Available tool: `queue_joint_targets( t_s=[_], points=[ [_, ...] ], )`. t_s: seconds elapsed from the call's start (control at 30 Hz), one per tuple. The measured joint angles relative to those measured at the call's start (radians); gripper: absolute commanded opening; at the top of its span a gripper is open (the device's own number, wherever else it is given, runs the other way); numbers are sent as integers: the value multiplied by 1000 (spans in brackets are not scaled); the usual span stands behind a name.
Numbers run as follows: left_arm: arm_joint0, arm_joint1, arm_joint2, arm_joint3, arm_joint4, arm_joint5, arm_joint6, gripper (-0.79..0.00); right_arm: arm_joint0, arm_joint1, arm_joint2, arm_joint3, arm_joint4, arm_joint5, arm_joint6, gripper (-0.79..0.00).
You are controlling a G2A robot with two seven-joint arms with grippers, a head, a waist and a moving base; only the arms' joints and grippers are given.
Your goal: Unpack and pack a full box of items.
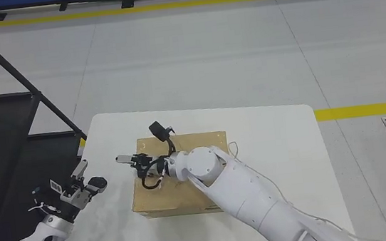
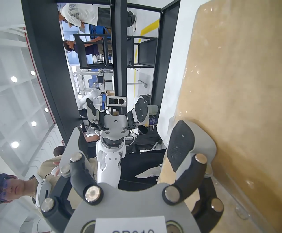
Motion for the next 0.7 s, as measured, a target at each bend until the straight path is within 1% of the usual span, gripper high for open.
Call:
queue_joint_targets(
  t_s=[0.13,0.3,0.43,0.53,0.57,0.7],
  points=[
    [1,0,3,-8,3,0,3,0,-18,22,38,-34,-27,4,-7,0],
    [0,0,5,-16,7,-1,5,0,-61,61,104,-107,-67,43,-18,0],
    [-1,0,6,-22,8,1,3,0,-146,110,198,-232,-99,-17,-26,0],
    [-7,1,5,-23,13,7,4,0,-255,161,304,-390,-146,-54,-27,0],
    [-11,1,5,-23,16,10,5,0,-312,182,353,-472,-171,-57,-30,0],
    [-23,2,6,-26,27,20,14,0,-518,239,516,-776,-254,-19,-23,0]
  ],
)
